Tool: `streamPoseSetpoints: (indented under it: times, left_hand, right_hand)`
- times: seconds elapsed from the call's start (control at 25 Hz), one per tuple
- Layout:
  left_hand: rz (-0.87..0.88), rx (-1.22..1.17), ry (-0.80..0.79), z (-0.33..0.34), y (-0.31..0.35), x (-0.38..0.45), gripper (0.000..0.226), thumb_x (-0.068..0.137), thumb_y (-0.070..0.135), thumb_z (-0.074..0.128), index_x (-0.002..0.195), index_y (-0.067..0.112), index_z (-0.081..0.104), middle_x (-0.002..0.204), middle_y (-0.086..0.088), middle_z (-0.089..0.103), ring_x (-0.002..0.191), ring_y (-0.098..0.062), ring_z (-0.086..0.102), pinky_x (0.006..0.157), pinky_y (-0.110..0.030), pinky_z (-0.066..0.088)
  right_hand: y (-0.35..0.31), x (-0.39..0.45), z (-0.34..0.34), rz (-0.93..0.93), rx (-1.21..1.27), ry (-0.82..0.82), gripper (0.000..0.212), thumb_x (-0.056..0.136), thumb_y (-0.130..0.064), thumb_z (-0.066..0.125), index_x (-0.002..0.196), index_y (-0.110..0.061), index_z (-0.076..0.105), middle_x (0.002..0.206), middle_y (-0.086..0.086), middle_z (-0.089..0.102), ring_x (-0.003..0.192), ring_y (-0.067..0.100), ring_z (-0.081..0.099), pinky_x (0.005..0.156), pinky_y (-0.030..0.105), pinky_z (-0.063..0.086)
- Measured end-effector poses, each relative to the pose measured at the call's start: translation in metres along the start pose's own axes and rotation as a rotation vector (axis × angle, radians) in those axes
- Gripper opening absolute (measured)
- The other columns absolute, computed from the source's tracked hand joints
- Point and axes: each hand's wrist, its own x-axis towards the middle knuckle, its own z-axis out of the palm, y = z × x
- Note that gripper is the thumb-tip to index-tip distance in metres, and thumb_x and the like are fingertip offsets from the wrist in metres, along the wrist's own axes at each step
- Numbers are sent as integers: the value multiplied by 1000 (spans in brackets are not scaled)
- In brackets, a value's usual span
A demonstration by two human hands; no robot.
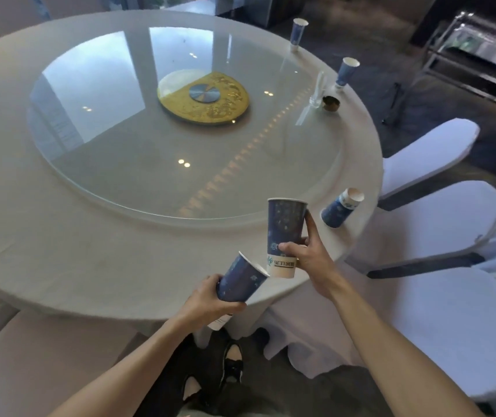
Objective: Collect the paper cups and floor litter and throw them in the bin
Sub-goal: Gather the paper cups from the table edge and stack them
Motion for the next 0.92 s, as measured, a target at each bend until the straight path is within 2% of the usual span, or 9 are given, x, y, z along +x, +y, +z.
streamPoseSetpoints:
  times: [0.12, 0.24, 0.36, 0.48, 0.52, 0.64, 0.72, 0.84, 0.92]
  left_hand:
    - [57, 83, -63, 10, 7, 0, 69, 54, 71, 82, 110, 51, 48, 108, 23, 58, 92, -2, 63, 67, -15, 52]
    - [115, 97, -44, 13, 17, -6, 69, 54, 73, 80, 111, 54, 46, 102, 29, 56, 88, 4, 62, 58, -9, 49]
    - [152, 57, -3, 14, 24, -12, 57, 56, 70, 82, 101, 57, 49, 101, 27, 61, 87, 4, 64, 59, -13, 51]
    - [170, 50, 26, 14, 28, -15, 61, 57, 69, 82, 108, 54, 51, 104, 24, 61, 90, 0, 63, 67, -18, 53]
    - [175, 55, 34, 14, 29, -15, 65, 57, 70, 82, 112, 52, 51, 105, 24, 60, 90, 0, 63, 66, -17, 52]
    - [182, 58, 33, 14, 32, -17, 73, 57, 72, 80, 118, 49, 47, 104, 30, 56, 89, 4, 62, 60, -13, 49]
    - [188, 60, 18, 17, 33, -16, 75, 56, 73, 80, 119, 50, 46, 104, 31, 54, 89, 5, 61, 58, -11, 48]
    - [201, 50, -10, 24, 35, -14, 75, 57, 72, 81, 120, 53, 44, 108, 29, 55, 92, 4, 62, 61, -11, 49]
    - [218, 24, -29, 28, 37, -14, 73, 60, 69, 83, 118, 63, 39, 111, 30, 54, 95, 4, 62, 59, -10, 51]
  right_hand:
    - [5, -11, -6, -31, 52, 27, 102, 72, -21, 82, 152, -51, 26, 113, 23, 70, 106, 34, 72, 98, 54, 56]
    - [16, -24, -6, -45, 85, 60, 91, 70, -26, 85, 143, -48, 34, 116, 14, 70, 115, 28, 68, 103, 49, 54]
    - [28, -34, 1, -39, 91, 51, 84, 71, -30, 86, 142, -33, 42, 119, 6, 72, 112, 16, 69, 101, 40, 53]
    - [33, -43, 11, -14, 54, 27, 81, 72, -35, 85, 141, -21, 46, 122, 7, 70, 116, 19, 68, 90, 26, 53]
    - [33, -46, 11, -7, 32, 36, 86, 73, -39, 85, 146, -19, 43, 127, 6, 67, 121, 22, 65, 93, 25, 52]
    - [25, -52, 6, -13, -24, 67, 107, 76, -47, 80, 162, -26, 20, 147, -4, 43, 138, 17, 48, 110, 35, 42]
    - [18, -57, 4, -38, -71, 42, 104, 80, -49, 78, 163, -29, 19, 149, -7, 37, 142, 12, 40, 114, 36, 39]
    - [16, -61, 6, -34, -194, 3, 79, 92, -44, 73, 158, -22, 35, 153, -6, 48, 141, 14, 46, 112, 34, 43]
    - [20, -62, 6, -7, -229, 1, 70, 95, -43, 70, 154, -18, 42, 137, 0, 62, 135, 20, 54, 111, 38, 46]
